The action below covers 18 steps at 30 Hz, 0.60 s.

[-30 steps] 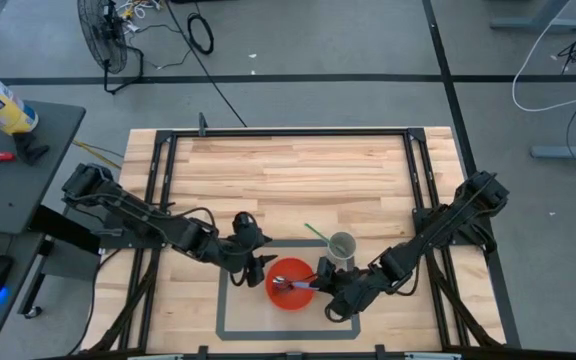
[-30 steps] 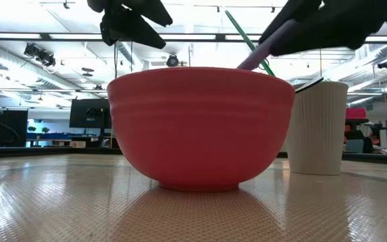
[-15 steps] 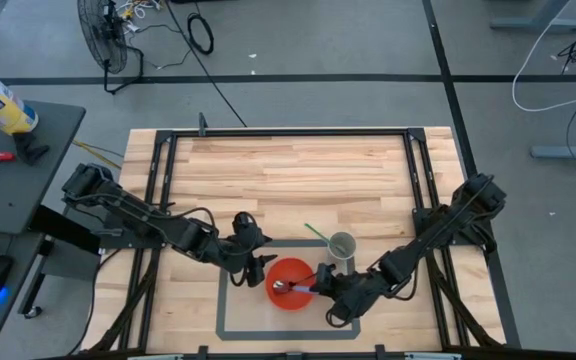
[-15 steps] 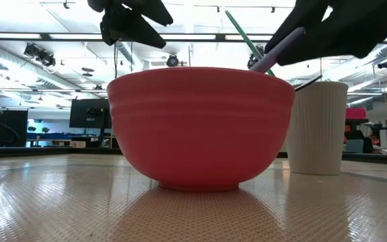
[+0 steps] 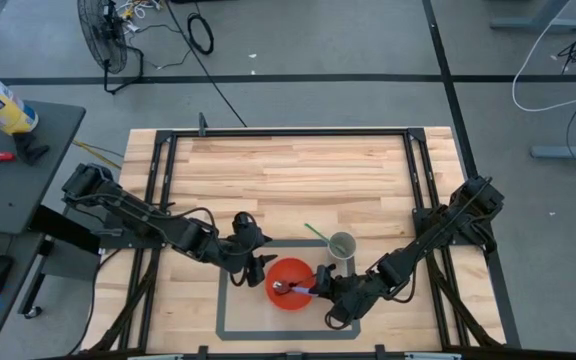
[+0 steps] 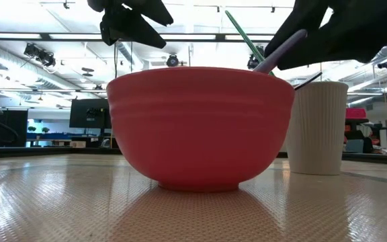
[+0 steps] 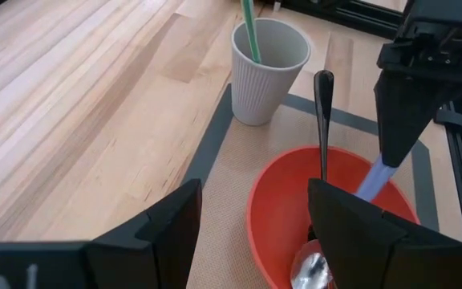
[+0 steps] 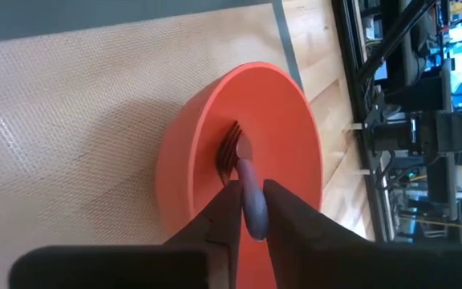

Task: Pick & Place Utensil
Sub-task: Put the purple spoon into the orange bowl

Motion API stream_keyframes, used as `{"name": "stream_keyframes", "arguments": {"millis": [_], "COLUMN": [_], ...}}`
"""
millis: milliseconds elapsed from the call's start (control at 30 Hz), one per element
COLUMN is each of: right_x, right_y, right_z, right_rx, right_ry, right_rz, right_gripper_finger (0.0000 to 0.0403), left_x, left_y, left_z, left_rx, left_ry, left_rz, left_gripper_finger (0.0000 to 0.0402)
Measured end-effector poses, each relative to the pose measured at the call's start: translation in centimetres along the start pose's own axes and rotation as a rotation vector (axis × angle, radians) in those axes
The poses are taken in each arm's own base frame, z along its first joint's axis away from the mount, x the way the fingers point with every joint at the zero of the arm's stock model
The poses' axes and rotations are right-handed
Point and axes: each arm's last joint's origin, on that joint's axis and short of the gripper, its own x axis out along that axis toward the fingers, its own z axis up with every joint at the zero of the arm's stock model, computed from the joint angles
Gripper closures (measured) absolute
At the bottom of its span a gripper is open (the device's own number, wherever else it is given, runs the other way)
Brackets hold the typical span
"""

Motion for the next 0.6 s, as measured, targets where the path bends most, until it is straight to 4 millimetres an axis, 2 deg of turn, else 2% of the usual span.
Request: {"name": "stream_keyframes", "arguments": {"millis": [233, 600], "right_x": [0.00, -0.02], "right_y": [0.13, 0.49], "right_z": [0.06, -0.07], "right_rx": [0.056, 0.113], "right_ry": [-0.028, -0.039], "right_rz": [0.035, 0.098], "right_gripper_finger": [0.0315, 0.0311], "left_x": [0.00, 0.00], "left_y": [0.00, 0.00], "left_z": [0.00, 0.00], "left_rx": [-0.001, -0.001], "left_ry": [0.000, 0.000], "left_rz": [0.000, 0.000], "left_gripper_finger": [0.0170, 0.0170]}}
